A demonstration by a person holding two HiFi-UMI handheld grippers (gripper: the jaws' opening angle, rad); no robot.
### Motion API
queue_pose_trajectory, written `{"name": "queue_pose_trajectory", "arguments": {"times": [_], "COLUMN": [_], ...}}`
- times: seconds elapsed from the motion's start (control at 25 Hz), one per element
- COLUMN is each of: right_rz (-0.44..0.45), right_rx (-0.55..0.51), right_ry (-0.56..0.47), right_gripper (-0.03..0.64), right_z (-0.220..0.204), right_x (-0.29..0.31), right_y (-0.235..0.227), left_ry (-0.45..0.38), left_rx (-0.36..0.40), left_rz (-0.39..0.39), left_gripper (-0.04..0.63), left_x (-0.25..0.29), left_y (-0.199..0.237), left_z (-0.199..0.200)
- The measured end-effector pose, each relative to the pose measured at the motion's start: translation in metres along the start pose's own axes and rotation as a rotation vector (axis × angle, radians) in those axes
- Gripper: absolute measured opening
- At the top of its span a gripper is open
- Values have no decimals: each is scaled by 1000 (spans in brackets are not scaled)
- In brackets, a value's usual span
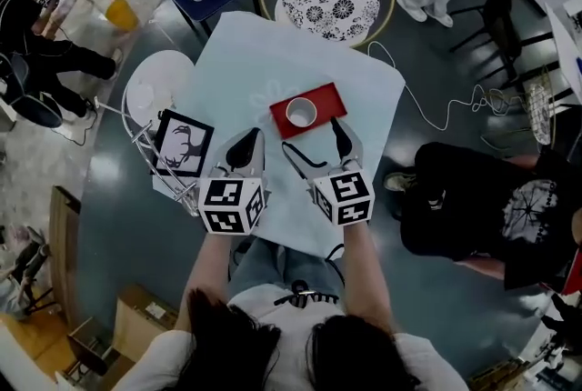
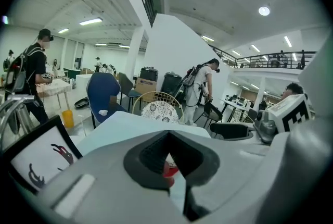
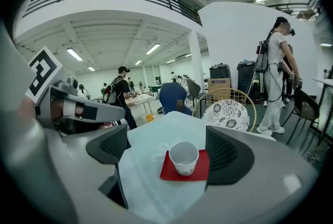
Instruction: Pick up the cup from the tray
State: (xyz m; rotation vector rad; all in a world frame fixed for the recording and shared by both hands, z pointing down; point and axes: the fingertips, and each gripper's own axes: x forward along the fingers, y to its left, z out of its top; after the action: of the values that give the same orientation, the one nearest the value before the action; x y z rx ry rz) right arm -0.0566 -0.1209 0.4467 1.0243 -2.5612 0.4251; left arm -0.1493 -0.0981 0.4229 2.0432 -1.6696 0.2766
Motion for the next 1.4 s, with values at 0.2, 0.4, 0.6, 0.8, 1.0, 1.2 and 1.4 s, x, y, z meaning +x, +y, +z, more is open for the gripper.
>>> {"name": "queue_pose_trajectory", "arguments": {"times": [0.2,0.4,0.6,0.8,1.0,1.2,1.4], "right_rz": [-13,-9,-38,-60,-89,-95,-120], "right_rx": [6,-20,-1,-12,-13,-5,-2], "right_ry": [11,60,109,144,206,217,206], "right_gripper": [477,482,494,499,494,460,367], "right_z": [-11,-28,-51,-65,-84,-88,-84], "right_x": [29,59,82,99,112,118,116], "right_y": [-14,-23,-33,-39,-43,-42,-43], "left_ry": [11,38,62,90,109,125,133], "left_rx": [-29,-51,-73,-67,-67,-66,-73], "left_rz": [20,40,66,109,128,133,148], "left_gripper": [2,2,2,2,2,2,2], "left_x": [23,44,56,65,68,70,72], "left_y": [6,11,25,39,46,53,57], "left_z": [-9,-19,-30,-38,-46,-49,-51]}}
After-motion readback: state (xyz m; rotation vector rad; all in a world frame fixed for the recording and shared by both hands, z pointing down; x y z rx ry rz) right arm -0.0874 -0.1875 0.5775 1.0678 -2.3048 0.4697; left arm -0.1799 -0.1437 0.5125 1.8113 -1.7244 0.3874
